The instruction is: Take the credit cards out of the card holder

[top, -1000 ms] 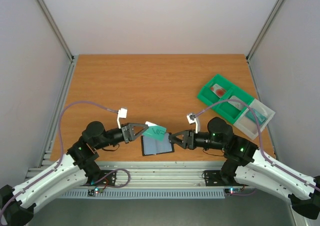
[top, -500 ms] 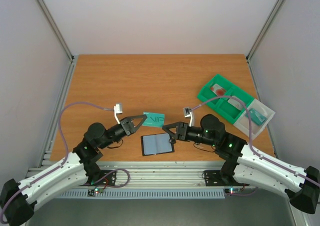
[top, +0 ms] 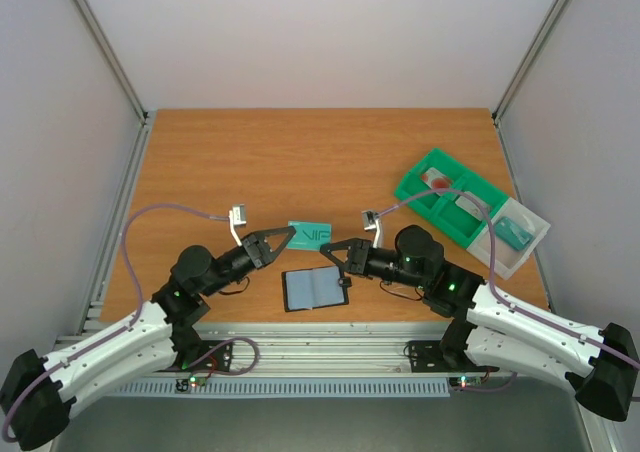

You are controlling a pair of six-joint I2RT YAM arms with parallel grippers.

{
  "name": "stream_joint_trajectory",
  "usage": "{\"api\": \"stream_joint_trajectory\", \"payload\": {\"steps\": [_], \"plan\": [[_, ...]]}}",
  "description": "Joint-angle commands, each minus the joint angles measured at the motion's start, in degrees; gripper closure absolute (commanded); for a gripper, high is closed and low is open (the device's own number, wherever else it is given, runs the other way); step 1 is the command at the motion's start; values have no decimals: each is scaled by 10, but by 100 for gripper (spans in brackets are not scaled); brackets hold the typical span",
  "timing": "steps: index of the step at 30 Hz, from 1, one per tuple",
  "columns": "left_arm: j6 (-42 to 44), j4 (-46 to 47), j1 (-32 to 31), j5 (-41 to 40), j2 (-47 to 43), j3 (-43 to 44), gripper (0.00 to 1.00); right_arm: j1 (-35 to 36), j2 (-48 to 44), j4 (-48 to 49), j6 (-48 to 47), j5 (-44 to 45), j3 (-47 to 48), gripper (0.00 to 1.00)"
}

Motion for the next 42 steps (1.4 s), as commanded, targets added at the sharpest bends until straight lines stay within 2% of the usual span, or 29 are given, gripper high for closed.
{"api": "stream_joint_trajectory", "payload": {"steps": [1, 7, 10, 11, 15, 19, 24, 26, 27, 36, 42], "plan": [[0, 52, -1, -8, -3, -14, 100, -1, -5, 27, 1, 15, -4, 82], [4, 42, 0, -8, -4, -15, 100, -1, -6, 32, -7, 14, -4, 97], [7, 35, 0, -8, -6, -15, 99, -1, -4, 31, -11, 10, -3, 99], [9, 29, -1, -8, -8, -15, 96, -1, -4, 31, -11, 8, -5, 99], [13, -9, -1, -12, -24, -10, 68, -1, -7, 23, -14, 8, -10, 99], [32, -74, 0, -17, -41, 3, 36, -1, -37, -36, -35, 34, -7, 99], [66, -188, -1, -34, -58, 27, 18, -2, -89, -206, -88, 104, 41, 99], [70, -223, 0, -47, -66, 28, 4, -2, -102, -272, -104, 136, 63, 99], [74, -236, -1, -53, -69, 28, 1, -2, -104, -294, -112, 147, 75, 99], [117, -349, 0, -77, -72, 47, 1, -13, -86, -449, -186, 262, 170, 99], [150, -409, -1, -78, -75, 65, 1, -48, -60, -486, -216, 293, 199, 99]]}}
